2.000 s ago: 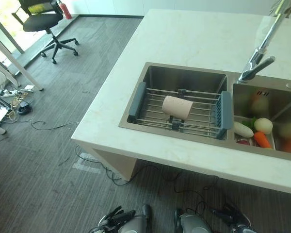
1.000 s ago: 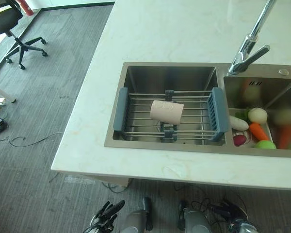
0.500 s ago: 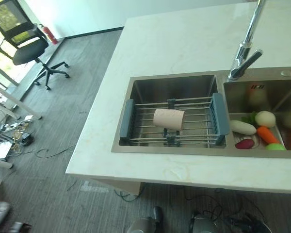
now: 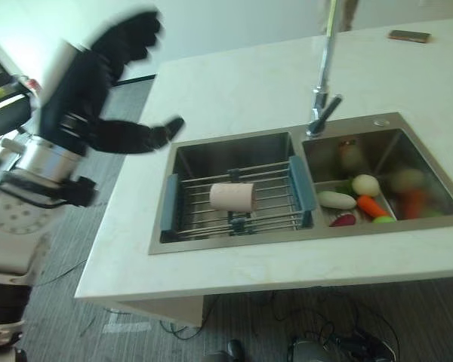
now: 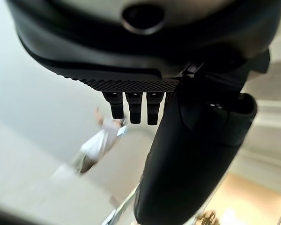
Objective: Place the dishes in the dishwasher.
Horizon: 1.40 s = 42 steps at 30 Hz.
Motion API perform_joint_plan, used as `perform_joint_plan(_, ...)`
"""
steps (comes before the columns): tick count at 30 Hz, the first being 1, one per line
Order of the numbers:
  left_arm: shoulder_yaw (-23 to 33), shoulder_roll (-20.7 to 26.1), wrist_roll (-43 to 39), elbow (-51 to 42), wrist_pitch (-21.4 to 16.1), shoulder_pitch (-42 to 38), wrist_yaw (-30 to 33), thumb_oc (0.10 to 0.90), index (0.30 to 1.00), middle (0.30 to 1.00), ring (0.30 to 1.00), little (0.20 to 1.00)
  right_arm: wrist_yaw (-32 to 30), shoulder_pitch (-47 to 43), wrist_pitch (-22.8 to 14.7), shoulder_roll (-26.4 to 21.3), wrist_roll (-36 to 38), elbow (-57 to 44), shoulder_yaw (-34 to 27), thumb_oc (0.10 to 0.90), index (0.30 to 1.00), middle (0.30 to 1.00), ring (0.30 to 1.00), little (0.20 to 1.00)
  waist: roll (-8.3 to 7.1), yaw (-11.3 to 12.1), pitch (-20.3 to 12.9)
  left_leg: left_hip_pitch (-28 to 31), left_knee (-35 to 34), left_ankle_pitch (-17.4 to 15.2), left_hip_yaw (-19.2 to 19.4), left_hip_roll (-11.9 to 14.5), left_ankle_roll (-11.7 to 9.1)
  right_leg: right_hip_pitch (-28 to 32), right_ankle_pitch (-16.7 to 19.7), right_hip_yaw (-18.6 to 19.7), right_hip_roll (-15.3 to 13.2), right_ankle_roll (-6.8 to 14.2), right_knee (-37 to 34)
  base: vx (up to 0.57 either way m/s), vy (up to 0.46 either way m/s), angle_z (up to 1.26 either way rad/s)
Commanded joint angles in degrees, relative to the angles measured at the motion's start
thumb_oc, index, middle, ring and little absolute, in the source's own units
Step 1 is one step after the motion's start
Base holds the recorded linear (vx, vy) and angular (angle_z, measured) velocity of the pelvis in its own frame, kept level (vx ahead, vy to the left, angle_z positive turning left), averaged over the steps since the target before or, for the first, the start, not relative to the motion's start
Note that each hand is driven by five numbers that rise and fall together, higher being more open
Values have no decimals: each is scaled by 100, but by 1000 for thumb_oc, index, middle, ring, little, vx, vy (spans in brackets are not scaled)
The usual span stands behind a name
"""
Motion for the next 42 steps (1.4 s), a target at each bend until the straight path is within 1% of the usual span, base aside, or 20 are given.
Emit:
perform_joint_plan(1, 785, 52, 88, 588, 81, -833, 305, 800, 900, 900, 900, 900, 54, -69, 3, -117, 61, 62, -92, 800, 900, 900, 900, 900, 33, 100, 169, 119, 662, -1090, -104, 48, 63, 580, -284, -274, -196, 440, -536, -4, -22, -12)
perform_joint_plan(2, 420, 100, 635, 662, 188, -1058, 165, 800, 900, 900, 900, 900, 78, -48, 52, -158, 99, 112, -39, 800, 900, 900, 900, 900, 40, -23, 181, 129, 662, -1075, -74, 63, 59, 563, -248, -233, -181, 454, -536, -5, -35, -7)
perform_joint_plan(3, -180, 52, 961, 795, 389, -1490, 45, 800, 900, 900, 900, 900, 120, -28, 99, -151, 150, 157, -90, 800, 900, 900, 900, 900, 22, -71, 192, 132, 662, -1079, -48, 66, 68, 543, -229, -180, -164, 467, -536, -3, -41, -4)
perform_joint_plan(5, -536, -51, 1158, 890, 606, -1732, -6, 800, 900, 900, 900, 900, 138, -16, 76, -131, 181, 177, -57, 800, 900, 900, 900, 900, 15, -122, 190, 128, 662, -1081, -25, 69, 81, 523, -223, -132, -149, 463, -536, -3, -29, -5)
perform_joint_plan(7, -1074, -171, 1530, 1221, 914, -2099, 63, 800, 900, 900, 900, 900, 115, -10, 70, -106, 312, 137, 20, 800, 900, 900, 900, 900, 13, -230, 193, 126, 662, -1071, 39, 76, 95, 480, -199, -49, -123, 463, -536, -1, -26, -14)
perform_joint_plan(9, -1182, -199, 1669, 1401, 935, -2166, 106, 800, 900, 900, 900, 900, 82, 4, 64, -104, 382, 107, 67, 800, 900, 900, 900, 900, 26, -270, 206, 126, 662, -1059, 74, 80, 95, 461, -186, -23, -120, 460, -536, 1, -5, -8)
perform_joint_plan(12, -1310, -161, 1818, 1716, 830, -2204, 107, 800, 900, 900, 900, 900, 42, 28, 93, -124, 387, 28, 69, 800, 900, 900, 900, 900, 63, -319, 236, 117, 662, -1021, 126, 84, 83, 425, -158, 11, -130, 461, -536, 1, 11, -11)
perform_joint_plan(14, -1315, -133, 1760, 1821, 805, -2200, -1, 800, 900, 900, 900, 900, 47, 37, 78, -142, 413, 28, 59, 800, 900, 900, 900, 900, 90, -328, 257, 104, 662, -1009, 137, 80, 80, 405, -149, 21, -138, 460, -536, -3, 16, -15)
perform_joint_plan(17, -1384, -86, 1896, 1881, 640, -2141, -338, 800, 900, 900, 900, 900, 83, 48, 118, -182, 422, -6, -16, 800, 900, 900, 900, 900, 130, -356, 292, 82, 662, -995, 136, 58, 80, 378, -126, 48, -148, 470, -536, 0, 0, 0)
perform_joint_plan(19, -1422, -99, 1944, 1832, 655, -2147, -466, 800, 900, 900, 900, 900, 79, 44, 131, -189, 424, -20, -25, 800, 900, 900, 900, 900, 144, -367, 299, 70, 662, -995, 138, 48, 83, 363, -121, 59, -153, 473, -536, 0, 0, 0)
perform_joint_plan(21, -1486, -113, 2185, 1813, 630, -2155, -560, 800, 900, 900, 900, 900, 68, 47, 132, -192, 447, -50, -27, 800, 900, 900, 900, 900, 160, -385, 318, 72, 662, -994, 149, 40, 86, 357, -111, 64, -162, 477, -536, 0, 0, 0)
perform_joint_plan(22, -1568, -102, 2381, 1753, 687, -2169, -566, 800, 900, 900, 900, 900, 82, 58, 125, -213, 453, -84, -35, 800, 900, 900, 900, 900, 185, -413, 336, 69, 662, -991, 163, 30, 86, 346, -101, 73, -167, 481, -536, 22, 34, -1)
perform_joint_plan(24, -1668, -39, 2604, 1754, 626, -2190, -548, 800, 900, 900, 900, 900, 81, 60, 137, -235, 458, -119, -46, 800, 900, 900, 900, 900, 213, -437, 348, 75, 662, -996, 186, 16, 90, 338, -93, 84, -180, 495, -536, 28, 40, -1)
perform_joint_plan(30, -1744, 40, 2294, 1625, 646, -2222, -707, 800, 900, 900, 900, 900, 56, 73, 197, -313, 418, -185, -108, 800, 900, 900, 900, 900, 295, -468, 404, 55, 662, -1000, 222, -37, 114, 292, -56, 101, -225, 525, -536, 24, 36, -1)
perform_joint_plan(35, -1766, -22, 2391, 1525, 570, -2239, -691, 800, 900, 900, 900, 900, 78, 73, 170, -344, 385, -181, -163, 800, 900, 900, 900, 900, 340, -509, 451, 54, 662, -1003, 236, -72, 128, 268, -31, 135, -245, 545, -536, 10, 20, -2)
perform_joint_plan(42, -1789, -7, 2290, 1274, 687, -2168, -835, 800, 900, 900, 900, 900, 53, 130, 205, -381, 361, -322, -205, 800, 900, 900, 900, 900, 395, -567, 510, 60, 662, -998, 275, -103, 140, 239, -3, 189, -265, 565, -536, 34, 24, -7)
